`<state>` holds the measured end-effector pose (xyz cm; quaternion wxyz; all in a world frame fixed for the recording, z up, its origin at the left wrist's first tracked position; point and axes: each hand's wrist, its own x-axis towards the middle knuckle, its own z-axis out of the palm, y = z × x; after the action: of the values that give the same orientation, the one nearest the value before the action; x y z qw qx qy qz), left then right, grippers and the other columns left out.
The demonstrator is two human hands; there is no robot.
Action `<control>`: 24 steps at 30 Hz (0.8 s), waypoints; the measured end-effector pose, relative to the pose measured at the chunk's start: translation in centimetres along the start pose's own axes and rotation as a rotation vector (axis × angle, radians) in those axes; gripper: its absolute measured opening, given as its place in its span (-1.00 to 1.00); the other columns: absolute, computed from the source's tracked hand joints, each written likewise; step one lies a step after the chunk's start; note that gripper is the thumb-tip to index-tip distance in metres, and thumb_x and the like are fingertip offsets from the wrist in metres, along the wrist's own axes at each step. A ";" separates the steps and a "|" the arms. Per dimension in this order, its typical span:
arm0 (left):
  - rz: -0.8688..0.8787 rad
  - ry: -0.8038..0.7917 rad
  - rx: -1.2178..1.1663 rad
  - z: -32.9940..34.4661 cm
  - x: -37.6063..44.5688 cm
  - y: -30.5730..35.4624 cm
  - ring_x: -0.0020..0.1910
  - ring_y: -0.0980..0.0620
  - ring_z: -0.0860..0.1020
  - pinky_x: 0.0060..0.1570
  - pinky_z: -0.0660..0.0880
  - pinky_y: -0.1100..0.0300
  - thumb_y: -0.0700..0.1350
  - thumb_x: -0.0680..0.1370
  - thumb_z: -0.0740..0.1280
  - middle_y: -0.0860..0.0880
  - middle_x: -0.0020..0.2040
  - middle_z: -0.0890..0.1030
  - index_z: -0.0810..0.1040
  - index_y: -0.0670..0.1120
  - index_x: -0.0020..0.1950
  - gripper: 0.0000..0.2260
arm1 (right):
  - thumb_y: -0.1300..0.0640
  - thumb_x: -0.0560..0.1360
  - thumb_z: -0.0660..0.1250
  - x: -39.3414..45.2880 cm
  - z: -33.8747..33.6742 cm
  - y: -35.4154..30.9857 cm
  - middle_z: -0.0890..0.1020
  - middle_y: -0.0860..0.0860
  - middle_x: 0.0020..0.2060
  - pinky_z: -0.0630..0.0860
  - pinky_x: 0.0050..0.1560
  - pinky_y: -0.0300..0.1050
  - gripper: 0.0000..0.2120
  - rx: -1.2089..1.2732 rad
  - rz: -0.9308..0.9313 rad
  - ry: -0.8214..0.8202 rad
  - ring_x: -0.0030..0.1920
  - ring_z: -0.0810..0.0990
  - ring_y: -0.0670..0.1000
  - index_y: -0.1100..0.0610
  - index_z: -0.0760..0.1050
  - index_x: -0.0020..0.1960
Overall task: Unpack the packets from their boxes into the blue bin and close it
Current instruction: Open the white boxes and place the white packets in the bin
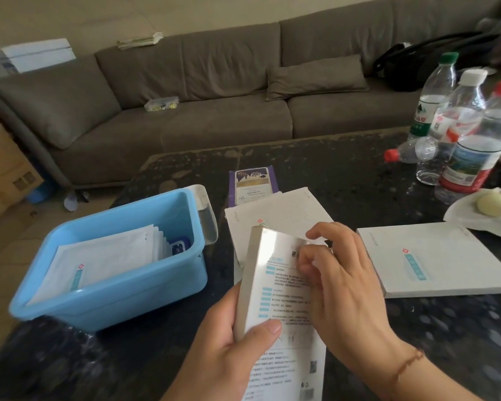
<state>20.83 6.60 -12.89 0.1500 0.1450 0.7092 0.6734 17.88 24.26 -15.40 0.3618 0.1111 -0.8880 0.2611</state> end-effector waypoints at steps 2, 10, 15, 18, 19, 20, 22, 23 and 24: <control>-0.011 0.012 0.000 0.3 0.0 0.0 0.17 0.04 0.64 0.16 0.57 0.12 -0.07 0.44 0.40 0.05 0.14 0.69 0.58 0.29 0.16 -0.64 | 0.10 0.47 0.09 -0.1 -0.1 -0.4 0.39 -0.03 0.16 0.41 -0.06 -0.20 -0.88 0.010 0.049 -0.030 0.11 0.39 -0.02 0.07 0.38 -0.14; -0.141 -0.116 -0.086 -1.5 0.5 0.2 0.21 -0.01 0.63 0.12 0.58 0.11 -0.16 0.45 0.35 0.01 0.18 0.68 0.63 0.26 0.11 -0.64 | 0.26 0.59 0.07 1.7 -2.0 0.4 0.48 -0.21 -0.16 0.42 -0.29 -0.21 -0.77 0.175 0.249 -0.216 -0.19 0.48 -0.06 -0.02 0.32 -0.15; -0.212 -0.361 -0.198 -3.6 0.4 0.5 0.33 -0.10 0.54 0.23 0.52 0.06 -0.24 0.53 0.35 -0.07 0.32 0.60 0.56 0.14 0.29 -0.60 | 0.14 0.66 0.06 3.5 -4.6 1.8 0.65 -0.14 -0.22 0.50 -0.31 -0.32 -0.76 0.384 0.375 -0.448 -0.25 0.57 -0.14 0.07 0.42 -0.13; -0.233 -0.431 -0.208 -4.3 0.4 0.5 0.33 -0.05 0.53 0.22 0.51 0.13 -0.31 0.58 0.28 -0.01 0.33 0.58 0.55 0.16 0.30 -0.57 | 0.10 0.68 0.06 3.6 -5.0 2.1 0.68 -0.08 -0.22 0.57 -0.32 -0.20 -0.74 0.398 0.405 -0.582 -0.32 0.60 -0.10 0.07 0.42 -0.13; -0.235 -0.461 -0.207 -4.4 0.3 0.5 0.35 -0.04 0.52 0.23 0.49 0.14 -0.33 0.59 0.25 -0.01 0.34 0.57 0.54 0.15 0.32 -0.55 | 0.10 0.68 0.05 3.6 -5.2 2.2 0.68 -0.05 -0.24 0.58 -0.33 -0.16 -0.73 0.420 0.427 -0.615 -0.35 0.60 -0.08 0.07 0.43 -0.13; -0.234 -0.488 -0.210 -4.6 0.3 0.4 0.37 -0.05 0.49 0.26 0.47 0.12 -0.33 0.60 0.24 -0.03 0.37 0.55 0.51 0.13 0.36 -0.55 | 0.10 0.68 0.05 3.8 -5.3 2.2 0.68 -0.03 -0.26 0.58 -0.34 -0.13 -0.73 0.446 0.451 -0.657 -0.37 0.60 -0.04 0.08 0.43 -0.12; -0.235 -0.514 -0.212 -4.9 0.1 0.2 0.41 -0.07 0.45 0.31 0.44 0.10 -0.30 0.59 0.26 -0.05 0.40 0.52 0.47 0.11 0.41 -0.54 | 0.13 0.68 0.05 3.8 -5.4 2.1 0.69 0.01 -0.29 0.57 -0.37 -0.15 -0.74 0.493 0.495 -0.738 -0.39 0.62 0.01 0.11 0.44 -0.09; -0.236 -0.512 -0.209 -5.1 0.0 0.2 0.40 -0.03 0.46 0.30 0.44 0.15 -0.29 0.58 0.27 -0.01 0.39 0.53 0.48 0.13 0.39 -0.54 | 0.14 0.68 0.05 3.7 -5.4 2.0 0.69 0.03 -0.31 0.55 -0.39 -0.18 -0.74 0.527 0.524 -0.757 -0.41 0.62 -0.01 0.13 0.45 -0.08; -0.239 -0.506 -0.209 -5.3 0.0 0.1 0.38 0.03 0.48 0.28 0.44 0.21 -0.28 0.57 0.28 0.06 0.37 0.54 0.50 0.19 0.36 -0.53 | 0.16 0.68 0.05 3.6 -5.2 1.9 0.68 0.05 -0.32 0.53 -0.40 -0.18 -0.75 0.575 0.559 -0.766 -0.42 0.62 -0.01 0.16 0.45 -0.08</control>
<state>18.71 1.76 -12.52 0.4143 0.2072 0.5882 0.6629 17.61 28.68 -10.53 -0.1150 0.0523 -0.8448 0.5200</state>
